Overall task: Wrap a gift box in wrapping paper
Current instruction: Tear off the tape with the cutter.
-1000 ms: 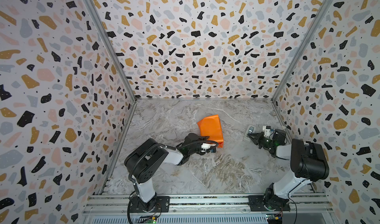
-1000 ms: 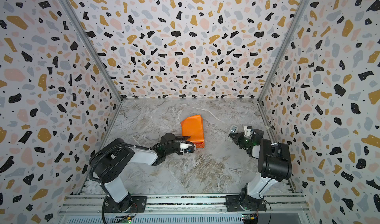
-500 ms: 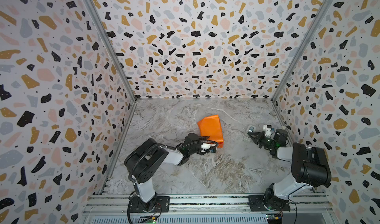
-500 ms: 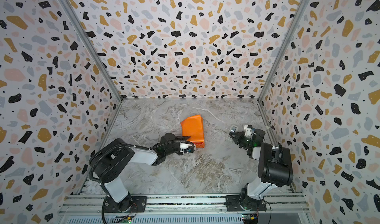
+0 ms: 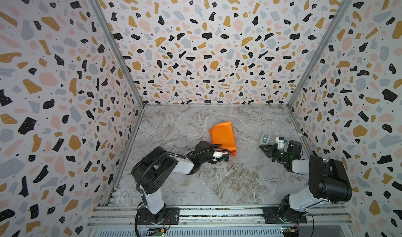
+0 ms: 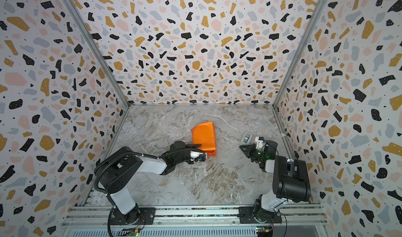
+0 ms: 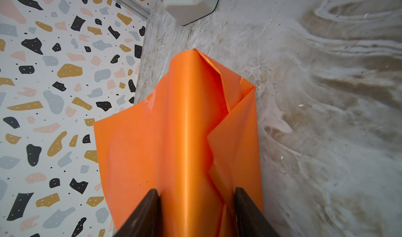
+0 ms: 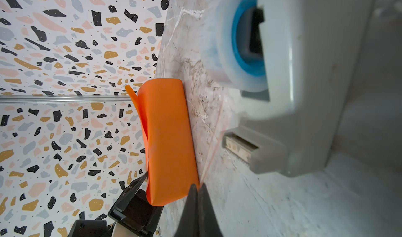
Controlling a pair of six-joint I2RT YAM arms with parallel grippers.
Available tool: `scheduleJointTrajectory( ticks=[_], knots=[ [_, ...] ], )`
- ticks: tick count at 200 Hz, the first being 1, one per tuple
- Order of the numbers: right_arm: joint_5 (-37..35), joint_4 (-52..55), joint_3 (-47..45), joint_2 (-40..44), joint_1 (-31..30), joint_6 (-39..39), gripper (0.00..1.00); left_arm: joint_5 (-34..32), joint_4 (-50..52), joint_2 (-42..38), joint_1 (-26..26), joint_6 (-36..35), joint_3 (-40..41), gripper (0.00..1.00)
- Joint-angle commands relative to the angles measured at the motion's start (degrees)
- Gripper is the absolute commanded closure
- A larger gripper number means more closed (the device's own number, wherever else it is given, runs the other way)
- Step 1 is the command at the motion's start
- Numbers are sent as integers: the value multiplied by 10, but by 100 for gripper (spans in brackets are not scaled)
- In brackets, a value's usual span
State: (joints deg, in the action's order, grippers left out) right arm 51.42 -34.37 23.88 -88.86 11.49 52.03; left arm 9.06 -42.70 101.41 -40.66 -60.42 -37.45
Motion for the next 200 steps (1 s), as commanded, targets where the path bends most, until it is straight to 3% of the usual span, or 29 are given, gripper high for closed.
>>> scheduleJointTrajectory(
  ticks=[1,155,200],
  knots=[
    [-4,33,-9,-7,-8,-25,100,0,48,20,4,9,-4,47],
    [-150,169,32,-58,-4,-110,100,-1,47,21,3,10,-5,47],
    [-118,152,26,-22,-4,-125,100,1,48,22,3,10,-6,47]
  ],
)
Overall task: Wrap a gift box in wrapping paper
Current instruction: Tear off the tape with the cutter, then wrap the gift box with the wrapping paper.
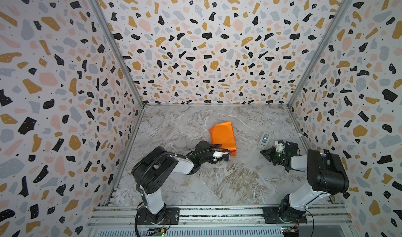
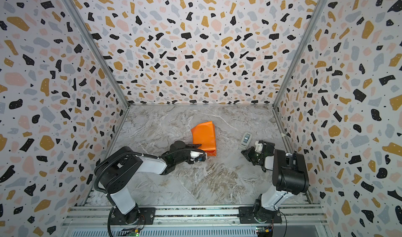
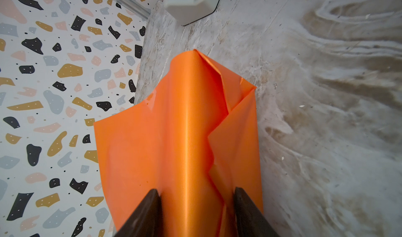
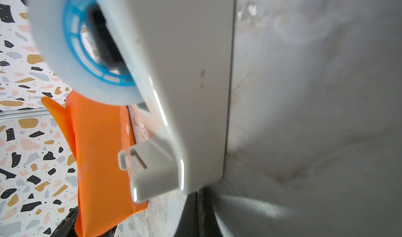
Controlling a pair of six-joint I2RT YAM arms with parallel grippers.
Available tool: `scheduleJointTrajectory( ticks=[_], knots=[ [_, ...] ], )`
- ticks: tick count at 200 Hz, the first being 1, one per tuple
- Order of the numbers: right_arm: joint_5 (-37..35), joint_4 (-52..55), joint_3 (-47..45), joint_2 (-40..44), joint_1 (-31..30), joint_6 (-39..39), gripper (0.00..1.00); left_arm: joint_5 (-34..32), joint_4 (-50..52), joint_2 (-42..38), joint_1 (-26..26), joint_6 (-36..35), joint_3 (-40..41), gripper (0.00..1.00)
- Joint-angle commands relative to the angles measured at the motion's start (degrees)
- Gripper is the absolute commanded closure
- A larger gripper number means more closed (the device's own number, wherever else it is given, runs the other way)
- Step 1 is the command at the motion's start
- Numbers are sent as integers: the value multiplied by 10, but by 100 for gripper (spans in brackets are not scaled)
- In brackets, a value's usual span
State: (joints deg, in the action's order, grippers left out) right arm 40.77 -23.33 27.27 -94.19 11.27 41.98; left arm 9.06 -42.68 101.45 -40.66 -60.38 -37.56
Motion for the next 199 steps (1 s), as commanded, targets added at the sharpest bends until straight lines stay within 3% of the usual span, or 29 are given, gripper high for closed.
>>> scheduleJointTrajectory(
  ticks=[1,48,103,155,199],
  knots=[
    [-10,41,-8,35,-1,-26,100,1,48,22,3,9,-5,47],
    [18,102,-43,251,-42,-91,100,0,49,22,3,7,-5,47],
    [53,110,-93,377,-197,-106,100,0,50,22,3,6,-4,47],
    [30,30,-111,333,-317,-116,100,2,51,22,3,7,-6,48],
    [14,-44,-88,251,-357,-109,100,1,51,22,3,8,-6,48]
  ],
)
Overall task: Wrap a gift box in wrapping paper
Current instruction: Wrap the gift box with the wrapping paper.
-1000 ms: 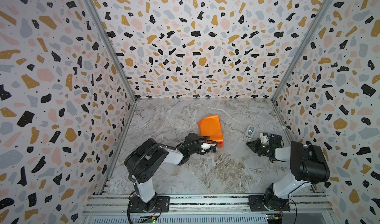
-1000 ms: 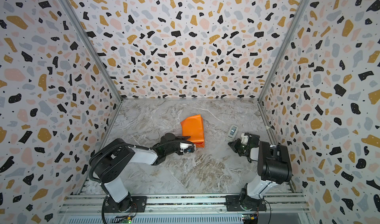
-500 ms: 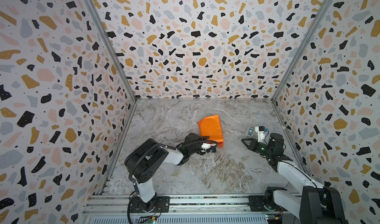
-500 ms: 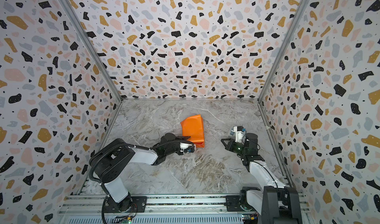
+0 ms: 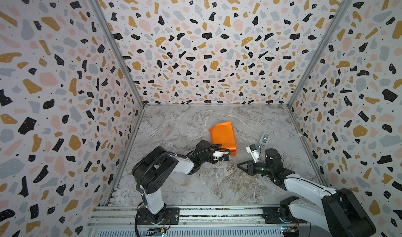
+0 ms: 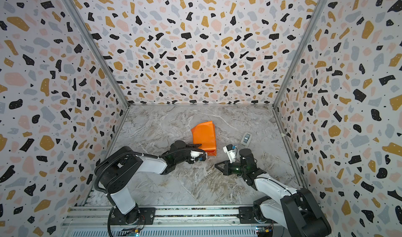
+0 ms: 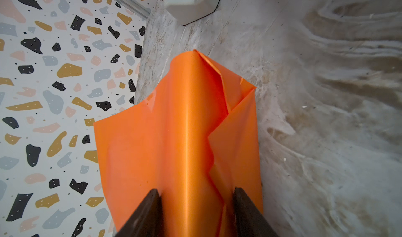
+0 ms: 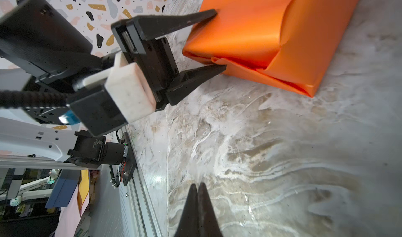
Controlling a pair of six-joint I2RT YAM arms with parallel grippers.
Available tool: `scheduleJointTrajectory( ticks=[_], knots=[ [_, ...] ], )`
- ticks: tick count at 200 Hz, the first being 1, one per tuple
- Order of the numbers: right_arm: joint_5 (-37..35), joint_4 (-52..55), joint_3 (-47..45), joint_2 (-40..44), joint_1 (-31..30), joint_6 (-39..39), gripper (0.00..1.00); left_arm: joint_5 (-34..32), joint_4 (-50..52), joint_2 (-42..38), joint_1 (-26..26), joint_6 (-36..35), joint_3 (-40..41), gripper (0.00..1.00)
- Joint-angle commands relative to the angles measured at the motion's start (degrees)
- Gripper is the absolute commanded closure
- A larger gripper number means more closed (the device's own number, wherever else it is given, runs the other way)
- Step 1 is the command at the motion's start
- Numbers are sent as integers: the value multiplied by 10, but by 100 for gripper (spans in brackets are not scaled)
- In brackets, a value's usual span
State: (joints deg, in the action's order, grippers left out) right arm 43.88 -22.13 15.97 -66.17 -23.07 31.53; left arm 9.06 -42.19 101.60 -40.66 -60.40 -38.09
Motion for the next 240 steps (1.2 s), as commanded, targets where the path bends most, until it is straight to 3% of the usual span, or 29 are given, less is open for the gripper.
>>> scheduleJointTrajectory(
  ticks=[1,124,240],
  knots=[
    [-17,-58,26,-31,-14,-4,100,1,46,20,3,8,-1,48],
    [-41,-187,90,-201,-59,64,100,3,46,19,3,9,-1,48],
    [-52,-208,125,-245,-67,66,100,5,48,20,3,9,-1,48]
  ],
)
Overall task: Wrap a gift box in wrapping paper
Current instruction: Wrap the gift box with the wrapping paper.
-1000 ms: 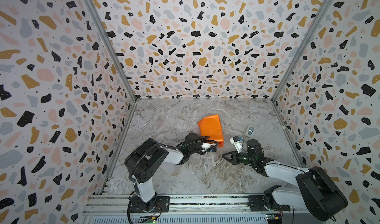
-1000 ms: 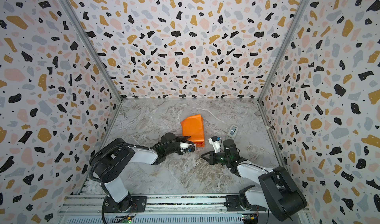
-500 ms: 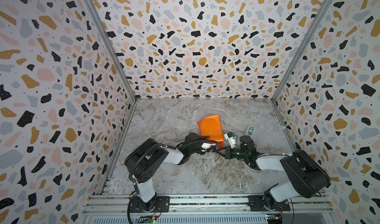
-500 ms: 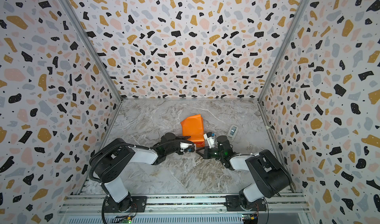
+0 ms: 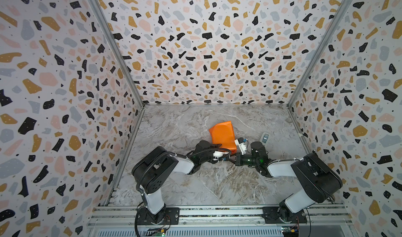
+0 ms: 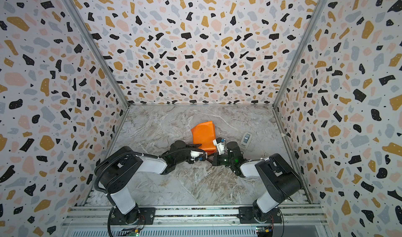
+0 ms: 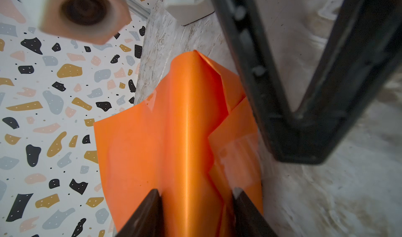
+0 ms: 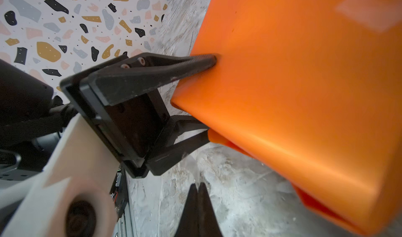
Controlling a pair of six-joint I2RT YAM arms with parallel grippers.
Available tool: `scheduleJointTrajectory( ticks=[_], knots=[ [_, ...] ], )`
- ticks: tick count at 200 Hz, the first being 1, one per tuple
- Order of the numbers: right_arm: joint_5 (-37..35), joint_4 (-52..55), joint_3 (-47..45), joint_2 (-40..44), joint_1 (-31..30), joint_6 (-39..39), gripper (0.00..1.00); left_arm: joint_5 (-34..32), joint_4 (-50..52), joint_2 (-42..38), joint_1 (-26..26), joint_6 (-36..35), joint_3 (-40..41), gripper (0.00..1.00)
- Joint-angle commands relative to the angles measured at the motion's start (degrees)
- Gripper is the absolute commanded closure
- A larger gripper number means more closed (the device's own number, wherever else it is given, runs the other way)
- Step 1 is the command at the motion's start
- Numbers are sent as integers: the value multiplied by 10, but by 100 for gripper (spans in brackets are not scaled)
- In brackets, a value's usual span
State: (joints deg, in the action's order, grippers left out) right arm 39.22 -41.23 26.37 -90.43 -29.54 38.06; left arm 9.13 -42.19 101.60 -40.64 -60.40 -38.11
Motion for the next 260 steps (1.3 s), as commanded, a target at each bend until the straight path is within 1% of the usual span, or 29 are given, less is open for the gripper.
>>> scheduleJointTrajectory(
  ticks=[1,260],
  knots=[
    [-5,-17,21,-2,-2,1,100,5,48,20,3,9,-1,48],
    [-20,-23,40,-23,3,15,100,6,49,19,3,7,-1,48]
  ],
)
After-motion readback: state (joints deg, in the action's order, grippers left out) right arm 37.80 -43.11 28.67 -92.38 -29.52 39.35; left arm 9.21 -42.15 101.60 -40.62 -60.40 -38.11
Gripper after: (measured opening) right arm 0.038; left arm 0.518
